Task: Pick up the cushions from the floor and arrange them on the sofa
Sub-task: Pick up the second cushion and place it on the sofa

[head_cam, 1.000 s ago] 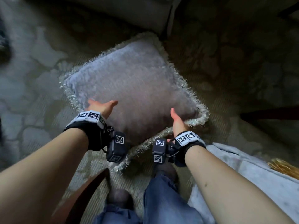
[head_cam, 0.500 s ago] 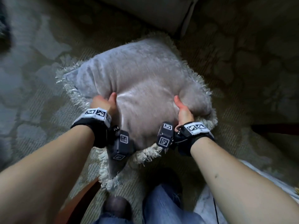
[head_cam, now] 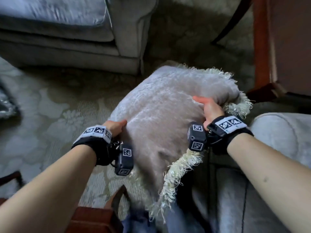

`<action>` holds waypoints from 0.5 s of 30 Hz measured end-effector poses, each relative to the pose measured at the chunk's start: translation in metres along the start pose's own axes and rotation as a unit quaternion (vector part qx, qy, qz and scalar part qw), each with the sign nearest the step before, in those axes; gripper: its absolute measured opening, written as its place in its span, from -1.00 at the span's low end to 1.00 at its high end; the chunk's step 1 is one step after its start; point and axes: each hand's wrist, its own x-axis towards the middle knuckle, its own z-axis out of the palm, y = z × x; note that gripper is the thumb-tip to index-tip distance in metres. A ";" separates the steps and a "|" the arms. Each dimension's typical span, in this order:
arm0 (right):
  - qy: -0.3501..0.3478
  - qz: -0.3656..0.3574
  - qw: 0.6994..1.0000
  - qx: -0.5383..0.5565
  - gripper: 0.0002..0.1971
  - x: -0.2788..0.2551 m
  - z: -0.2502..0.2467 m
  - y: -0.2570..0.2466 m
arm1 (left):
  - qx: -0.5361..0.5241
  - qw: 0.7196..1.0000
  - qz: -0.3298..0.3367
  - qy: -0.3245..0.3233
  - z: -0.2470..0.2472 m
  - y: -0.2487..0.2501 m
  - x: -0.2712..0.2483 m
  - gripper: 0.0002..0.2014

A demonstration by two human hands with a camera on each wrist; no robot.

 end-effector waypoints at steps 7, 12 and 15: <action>0.025 -0.043 0.995 0.090 -0.49 -0.158 -0.129 -0.054 | 0.012 0.996 0.088 0.026 -0.028 0.082 -0.134 -0.40; 0.024 -0.090 0.976 0.199 -0.80 -0.260 -0.277 -0.029 | 0.046 0.973 0.221 -0.036 0.057 0.146 -0.257 -0.04; 0.050 -0.131 0.959 0.246 -0.87 -0.308 -0.355 0.005 | 0.076 0.954 0.239 -0.166 0.131 0.163 -0.345 0.16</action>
